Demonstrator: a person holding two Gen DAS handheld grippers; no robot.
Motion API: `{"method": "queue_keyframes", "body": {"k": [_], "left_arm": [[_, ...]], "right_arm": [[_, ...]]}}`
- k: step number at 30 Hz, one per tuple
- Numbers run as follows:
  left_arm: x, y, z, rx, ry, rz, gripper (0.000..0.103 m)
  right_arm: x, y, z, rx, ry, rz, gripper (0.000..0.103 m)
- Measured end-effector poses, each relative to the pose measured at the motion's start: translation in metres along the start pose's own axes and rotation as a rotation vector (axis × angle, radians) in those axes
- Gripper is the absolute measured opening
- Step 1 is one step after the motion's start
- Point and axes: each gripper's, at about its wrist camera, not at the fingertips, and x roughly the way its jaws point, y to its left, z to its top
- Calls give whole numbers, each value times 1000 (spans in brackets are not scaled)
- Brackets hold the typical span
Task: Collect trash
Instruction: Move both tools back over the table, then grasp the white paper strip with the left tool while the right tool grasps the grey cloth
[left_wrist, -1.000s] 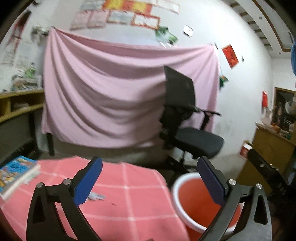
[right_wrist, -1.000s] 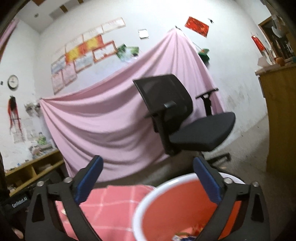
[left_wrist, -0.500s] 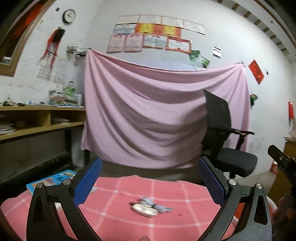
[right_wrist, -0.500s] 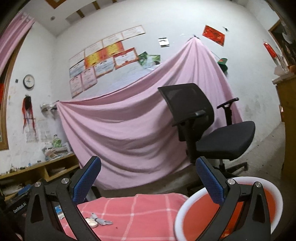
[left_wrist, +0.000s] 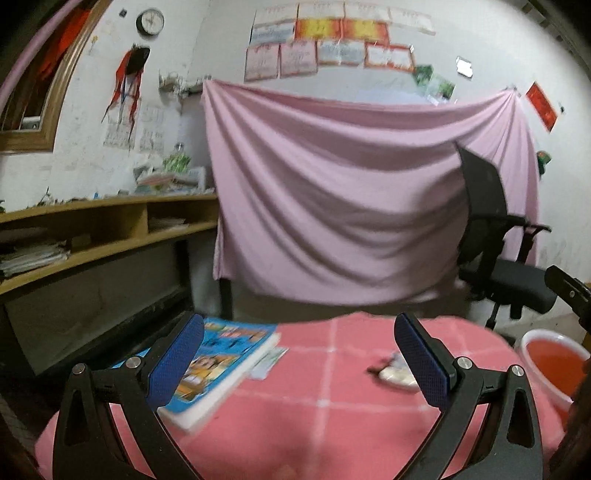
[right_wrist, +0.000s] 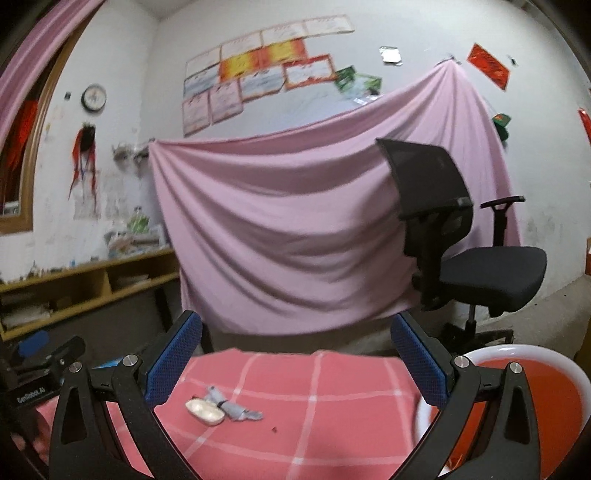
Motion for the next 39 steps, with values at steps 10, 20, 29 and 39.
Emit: {"method": "queue_keyframes", "body": {"k": [10, 20, 29, 39], "left_arm": [[40, 43, -17, -108, 218, -66, 100], [92, 22, -21, -54, 444, -103, 70], [132, 39, -37, -139, 619, -88, 51], [145, 40, -33, -152, 624, -69, 47]], "right_arm": [[33, 21, -19, -74, 146, 22, 103], [83, 14, -34, -26, 393, 44, 79], [110, 23, -49, -24, 551, 136, 51], [112, 22, -51, -6, 570, 162, 50]]}}
